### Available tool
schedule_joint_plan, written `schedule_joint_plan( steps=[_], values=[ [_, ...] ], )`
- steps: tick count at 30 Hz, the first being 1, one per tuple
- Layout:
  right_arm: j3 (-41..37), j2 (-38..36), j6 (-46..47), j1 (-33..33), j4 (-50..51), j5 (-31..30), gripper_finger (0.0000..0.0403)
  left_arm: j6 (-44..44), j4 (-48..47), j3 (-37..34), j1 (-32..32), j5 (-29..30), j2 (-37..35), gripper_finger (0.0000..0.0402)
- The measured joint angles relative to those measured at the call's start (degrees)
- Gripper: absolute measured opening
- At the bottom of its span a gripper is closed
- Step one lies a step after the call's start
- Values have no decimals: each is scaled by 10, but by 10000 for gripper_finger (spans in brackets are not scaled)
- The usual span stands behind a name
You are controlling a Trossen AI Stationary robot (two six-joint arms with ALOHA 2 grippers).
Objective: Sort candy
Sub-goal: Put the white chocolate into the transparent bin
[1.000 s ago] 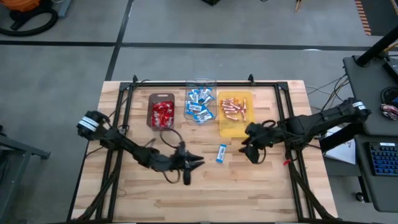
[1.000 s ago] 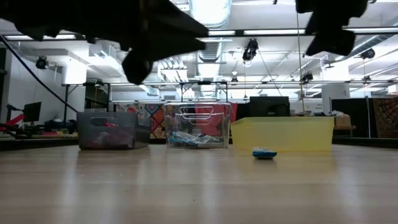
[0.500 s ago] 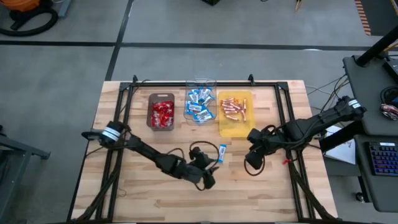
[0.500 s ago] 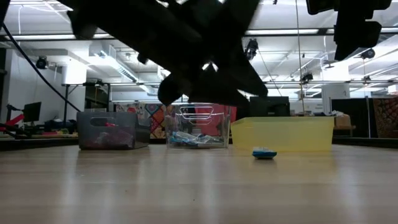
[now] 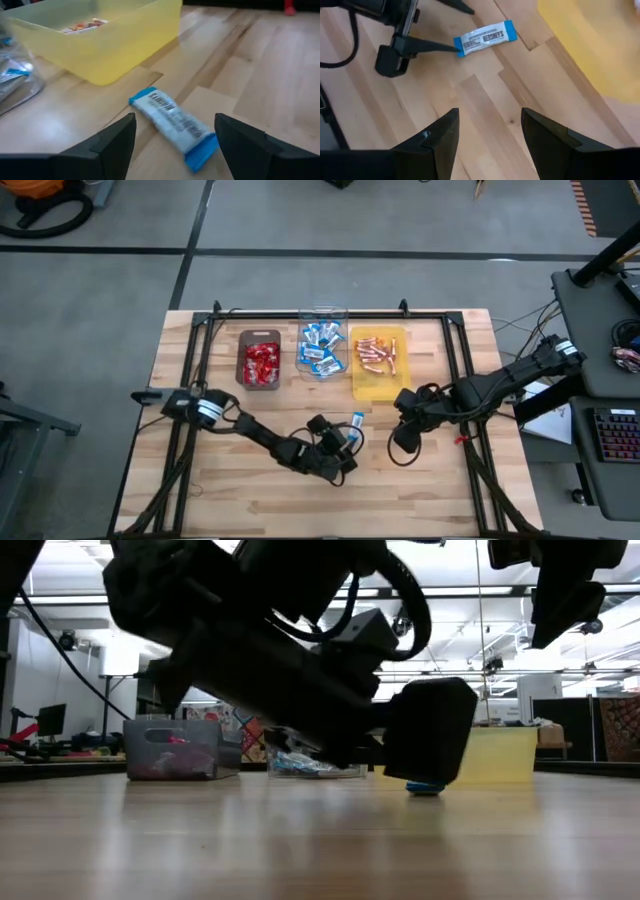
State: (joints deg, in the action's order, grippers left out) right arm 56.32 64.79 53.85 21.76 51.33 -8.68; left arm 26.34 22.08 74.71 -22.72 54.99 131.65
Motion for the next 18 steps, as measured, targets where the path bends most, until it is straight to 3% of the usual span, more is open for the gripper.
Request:
schedule_joint_plan(
  steps=[5, 13, 18],
  values=[
    [-1, 0, -6, 1, 2, -5, 203, -8, 55, 3, 5, -9, 21, 251],
    [-2, 0, -12, 1, 3, -19, 203, 17, 58, 2, 21, -14, 43, 249],
    [-3, 0, -13, 1, 3, -20, 203, 34, 52, 0, 24, -15, 45, 217]
  ],
)
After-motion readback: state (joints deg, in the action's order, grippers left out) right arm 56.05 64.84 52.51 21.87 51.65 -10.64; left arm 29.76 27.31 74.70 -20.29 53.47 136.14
